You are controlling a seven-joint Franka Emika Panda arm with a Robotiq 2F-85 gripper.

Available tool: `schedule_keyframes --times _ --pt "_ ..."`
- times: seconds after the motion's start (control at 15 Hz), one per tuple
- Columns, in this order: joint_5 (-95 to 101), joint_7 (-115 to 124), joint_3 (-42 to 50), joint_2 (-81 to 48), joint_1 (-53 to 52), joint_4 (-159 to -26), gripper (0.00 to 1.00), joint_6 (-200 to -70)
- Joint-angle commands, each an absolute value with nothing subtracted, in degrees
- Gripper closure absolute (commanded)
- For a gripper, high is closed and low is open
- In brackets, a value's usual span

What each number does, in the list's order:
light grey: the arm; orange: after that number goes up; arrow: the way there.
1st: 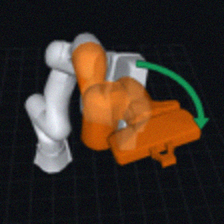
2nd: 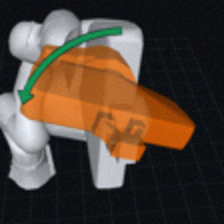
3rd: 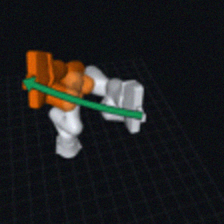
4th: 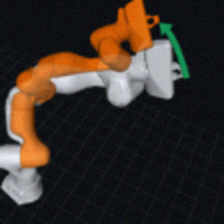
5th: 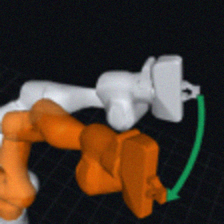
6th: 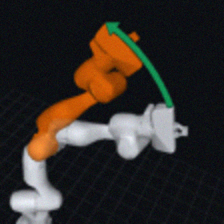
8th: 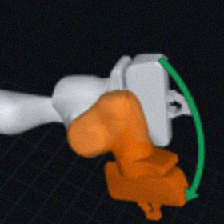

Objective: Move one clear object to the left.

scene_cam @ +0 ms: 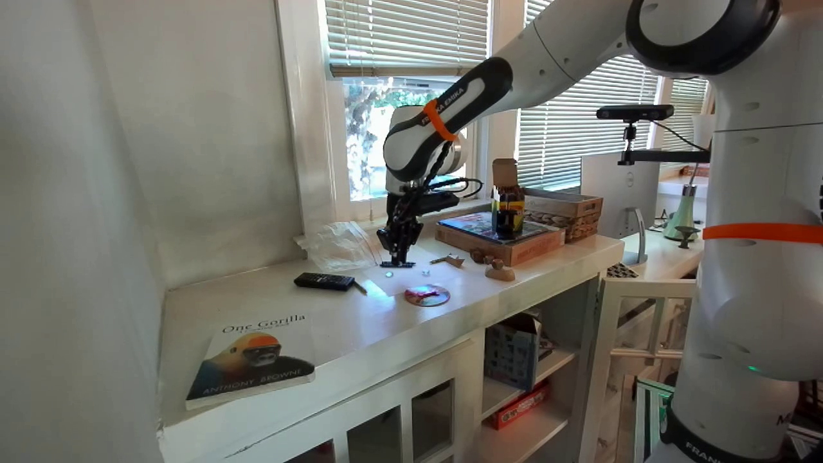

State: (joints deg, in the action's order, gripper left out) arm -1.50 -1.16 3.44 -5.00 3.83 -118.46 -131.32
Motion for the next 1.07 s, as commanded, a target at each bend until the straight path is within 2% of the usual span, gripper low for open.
schedule_keyframes --times 0.0,1.0 --pt "-1.26 -1.20 3.24 -6.71 3.60 -117.26 0.95 -132.47" --pt "-1.92 -1.53 2.48 -9.89 3.49 -115.03 0.95 -134.54"
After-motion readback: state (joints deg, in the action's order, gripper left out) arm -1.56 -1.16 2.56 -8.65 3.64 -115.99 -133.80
